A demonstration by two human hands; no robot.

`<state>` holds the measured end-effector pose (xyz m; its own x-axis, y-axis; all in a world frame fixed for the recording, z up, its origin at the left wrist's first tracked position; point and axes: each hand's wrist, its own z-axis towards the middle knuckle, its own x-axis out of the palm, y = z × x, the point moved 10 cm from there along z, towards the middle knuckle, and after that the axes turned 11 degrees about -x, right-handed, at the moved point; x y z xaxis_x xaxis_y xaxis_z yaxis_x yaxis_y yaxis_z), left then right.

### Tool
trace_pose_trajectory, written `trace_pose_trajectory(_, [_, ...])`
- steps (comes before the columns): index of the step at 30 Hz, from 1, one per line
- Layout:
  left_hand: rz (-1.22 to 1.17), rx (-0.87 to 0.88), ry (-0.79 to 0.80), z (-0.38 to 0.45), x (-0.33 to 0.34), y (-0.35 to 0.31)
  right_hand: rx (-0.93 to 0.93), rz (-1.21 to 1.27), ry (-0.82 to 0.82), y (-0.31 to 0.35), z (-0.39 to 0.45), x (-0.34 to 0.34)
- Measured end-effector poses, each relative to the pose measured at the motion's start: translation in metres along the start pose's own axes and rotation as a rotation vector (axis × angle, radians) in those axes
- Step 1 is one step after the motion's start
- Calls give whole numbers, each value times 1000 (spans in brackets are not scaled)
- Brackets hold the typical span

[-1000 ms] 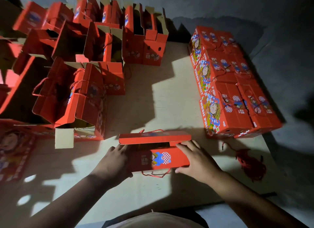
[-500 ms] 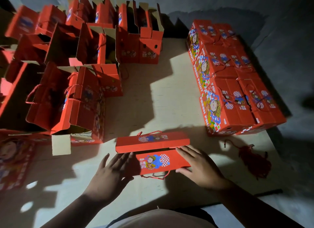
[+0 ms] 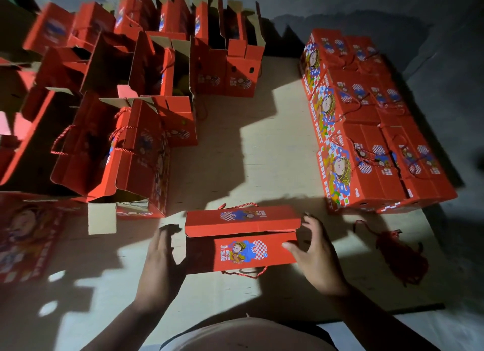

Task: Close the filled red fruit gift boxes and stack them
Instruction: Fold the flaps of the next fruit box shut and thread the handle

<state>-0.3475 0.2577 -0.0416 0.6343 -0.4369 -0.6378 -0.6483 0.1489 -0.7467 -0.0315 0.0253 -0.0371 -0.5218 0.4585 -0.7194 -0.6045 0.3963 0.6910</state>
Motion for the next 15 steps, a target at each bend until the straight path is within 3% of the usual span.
trace_pose_trajectory(2, [-18,11,31,-3,1,-2,38,73,33,-2,3,3])
trace_pose_trajectory(6, [267,278,140,-14,17,-25,-133,9,142,9,6,11])
trace_pose_trajectory(9, [351,292,170,-16,26,-17,-152,-7,161,4,3,14])
trace_pose_trajectory(15, [303,336,164,-3,27,-20,-214,-122,165,6,9,11])
